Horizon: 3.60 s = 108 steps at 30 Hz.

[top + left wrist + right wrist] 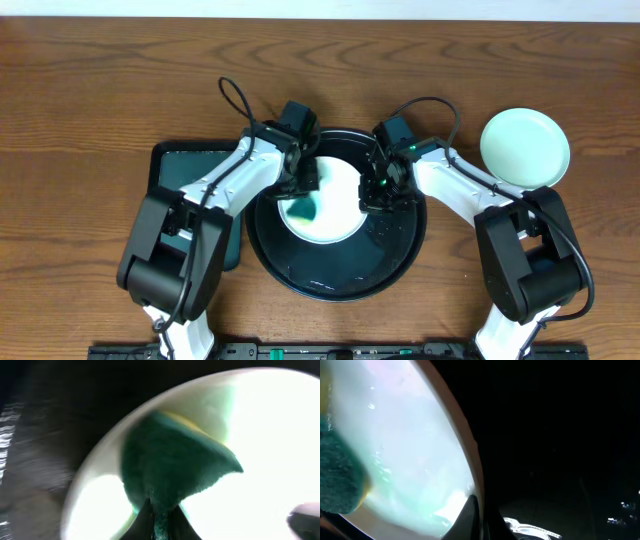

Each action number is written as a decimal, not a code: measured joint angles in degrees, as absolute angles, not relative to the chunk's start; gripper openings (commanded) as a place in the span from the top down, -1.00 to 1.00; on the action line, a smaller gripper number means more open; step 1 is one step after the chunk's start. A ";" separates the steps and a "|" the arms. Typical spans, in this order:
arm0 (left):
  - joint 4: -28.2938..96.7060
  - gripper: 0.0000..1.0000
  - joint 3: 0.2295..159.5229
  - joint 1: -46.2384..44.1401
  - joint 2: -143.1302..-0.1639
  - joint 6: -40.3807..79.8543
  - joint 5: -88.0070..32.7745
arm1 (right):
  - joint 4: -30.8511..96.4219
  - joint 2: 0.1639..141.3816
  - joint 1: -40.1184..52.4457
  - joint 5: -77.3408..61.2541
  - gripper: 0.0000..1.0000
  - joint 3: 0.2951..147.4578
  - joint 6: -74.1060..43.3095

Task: Clean dirty plates on tray and stack at the side
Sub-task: 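Scrub the white plate with the sponge in the left gripper, then return the sponge to the water tray with the left gripper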

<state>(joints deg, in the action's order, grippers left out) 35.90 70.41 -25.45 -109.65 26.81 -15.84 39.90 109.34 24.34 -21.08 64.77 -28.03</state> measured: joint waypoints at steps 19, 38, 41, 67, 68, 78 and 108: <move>21.74 0.86 70.17 -28.91 -114.34 32.21 -33.52 | 40.62 109.30 24.12 -20.91 0.98 64.77 -28.21; 33.71 0.85 71.64 -27.27 -116.09 30.94 -43.18 | 40.58 109.23 23.99 -20.67 0.98 64.77 -28.01; 38.87 0.86 71.66 -25.93 -115.57 29.21 -42.28 | 40.29 109.23 24.03 -20.69 0.97 64.77 -27.90; 51.24 0.86 71.18 -22.65 -95.20 28.95 6.07 | 40.25 109.23 24.03 -20.75 0.97 64.77 -27.79; 51.40 0.86 71.18 -22.22 -94.30 29.17 7.20 | 40.25 109.23 24.03 -20.75 0.97 64.77 -27.79; 53.65 0.85 71.18 -9.96 -94.15 30.04 12.14 | 40.23 109.23 24.03 -20.75 0.98 64.77 -27.79; 56.07 -0.57 71.13 -10.81 -81.45 25.45 -0.93 | 40.03 108.68 24.10 -21.19 0.97 64.77 -26.52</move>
<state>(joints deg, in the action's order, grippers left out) 56.07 71.13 -10.81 -81.45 25.45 -0.93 40.03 108.68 24.10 -21.19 64.77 -26.52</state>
